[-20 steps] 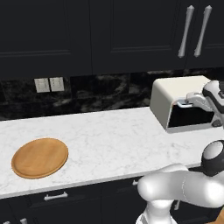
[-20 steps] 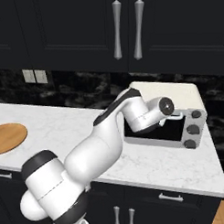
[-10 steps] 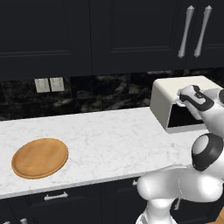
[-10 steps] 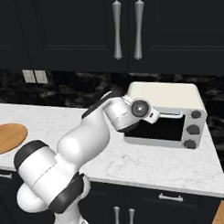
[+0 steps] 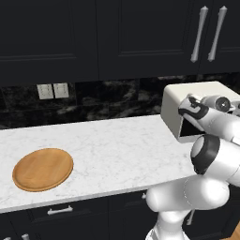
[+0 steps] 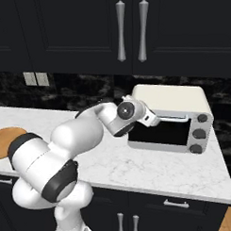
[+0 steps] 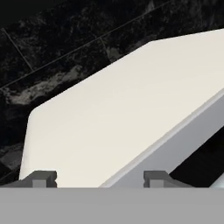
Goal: Pick up the kebab skewer and baguette bread, and place them inside the toaster oven. Close the toaster oven door and start by setting the timer.
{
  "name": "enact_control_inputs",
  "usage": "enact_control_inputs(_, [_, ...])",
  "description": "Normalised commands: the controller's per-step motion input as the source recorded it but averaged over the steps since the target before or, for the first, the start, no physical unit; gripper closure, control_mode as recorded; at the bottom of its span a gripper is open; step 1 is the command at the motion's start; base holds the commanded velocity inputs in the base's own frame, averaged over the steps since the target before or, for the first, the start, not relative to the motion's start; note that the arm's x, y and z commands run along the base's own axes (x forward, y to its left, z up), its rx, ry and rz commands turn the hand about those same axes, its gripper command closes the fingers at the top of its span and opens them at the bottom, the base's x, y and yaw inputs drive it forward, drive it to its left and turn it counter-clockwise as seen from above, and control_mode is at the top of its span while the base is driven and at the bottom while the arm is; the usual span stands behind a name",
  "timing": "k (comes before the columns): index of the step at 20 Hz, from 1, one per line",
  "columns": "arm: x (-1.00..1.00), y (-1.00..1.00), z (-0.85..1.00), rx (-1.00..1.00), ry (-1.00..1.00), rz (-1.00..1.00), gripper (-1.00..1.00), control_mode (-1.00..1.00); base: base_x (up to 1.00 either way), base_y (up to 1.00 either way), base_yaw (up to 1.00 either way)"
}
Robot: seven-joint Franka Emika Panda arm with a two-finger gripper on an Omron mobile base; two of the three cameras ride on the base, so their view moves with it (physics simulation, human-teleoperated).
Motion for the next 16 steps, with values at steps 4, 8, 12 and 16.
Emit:
enact_control_inputs(4, [0.0, -0.17, 0.0, -0.01, 0.0, -0.15, -1.0, -1.0, 0.0, 0.0, 0.0])
enact_control_inputs(8, [0.0, -0.32, 0.06, 0.0, 0.0, -0.11, -1.0, -1.0, 0.0, 0.0, 0.0])
enact_control_inputs(12, [-0.2, -0.45, 0.15, 0.0, -0.02, -0.06, -1.0, -1.0, 0.0, 0.0, 0.0])
enact_control_inputs(16, [-0.09, -0.29, 0.44, 0.0, 0.0, -0.02, -1.0, -1.0, 0.0, 0.0, 0.0])
